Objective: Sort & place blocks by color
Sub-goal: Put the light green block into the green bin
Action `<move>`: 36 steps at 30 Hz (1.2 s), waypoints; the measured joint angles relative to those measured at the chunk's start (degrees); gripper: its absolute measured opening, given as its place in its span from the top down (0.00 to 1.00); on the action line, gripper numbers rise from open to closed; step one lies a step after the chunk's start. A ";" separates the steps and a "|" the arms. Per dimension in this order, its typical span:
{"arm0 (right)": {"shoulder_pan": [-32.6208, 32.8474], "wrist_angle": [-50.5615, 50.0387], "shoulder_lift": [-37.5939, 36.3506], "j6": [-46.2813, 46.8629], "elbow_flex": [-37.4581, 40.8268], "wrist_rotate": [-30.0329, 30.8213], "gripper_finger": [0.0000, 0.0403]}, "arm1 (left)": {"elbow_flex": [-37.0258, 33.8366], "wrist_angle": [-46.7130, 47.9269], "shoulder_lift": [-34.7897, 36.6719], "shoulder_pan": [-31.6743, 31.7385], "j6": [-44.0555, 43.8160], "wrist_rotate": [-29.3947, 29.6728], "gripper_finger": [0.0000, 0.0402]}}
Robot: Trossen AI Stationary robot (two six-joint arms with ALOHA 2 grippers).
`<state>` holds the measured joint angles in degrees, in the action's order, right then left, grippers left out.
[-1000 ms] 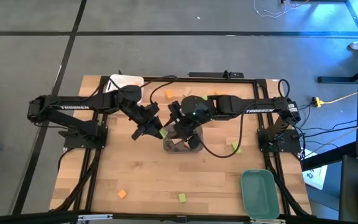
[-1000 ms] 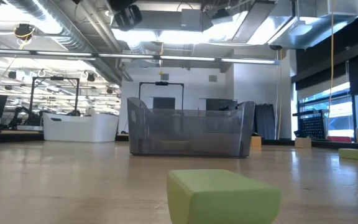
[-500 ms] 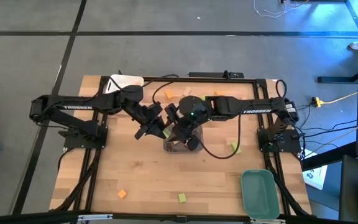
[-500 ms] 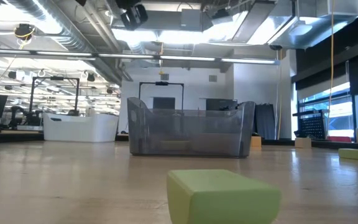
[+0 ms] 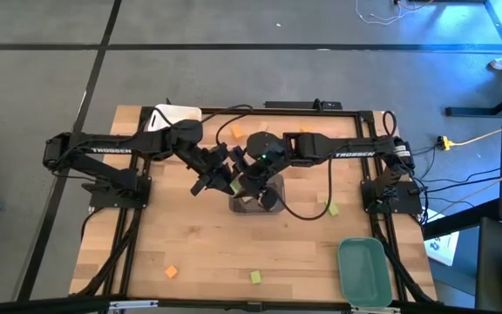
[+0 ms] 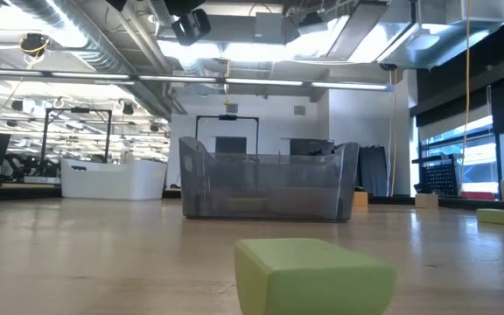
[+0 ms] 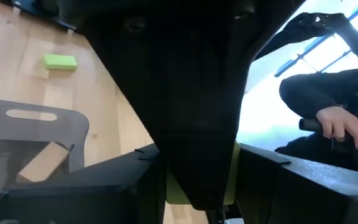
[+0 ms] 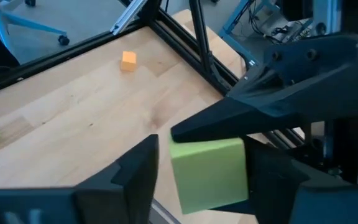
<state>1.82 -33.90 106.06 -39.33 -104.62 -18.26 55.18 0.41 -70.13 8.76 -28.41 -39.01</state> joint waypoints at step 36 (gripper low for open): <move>3.79 -37.92 -0.07 33.56 -19.01 21.73 0.66 | 0.00 19.18 0.72 0.01 18.79 13.17 0.57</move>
<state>5.61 -71.82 106.00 -5.77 -123.62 3.46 55.18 19.59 -69.40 8.78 -9.62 -25.85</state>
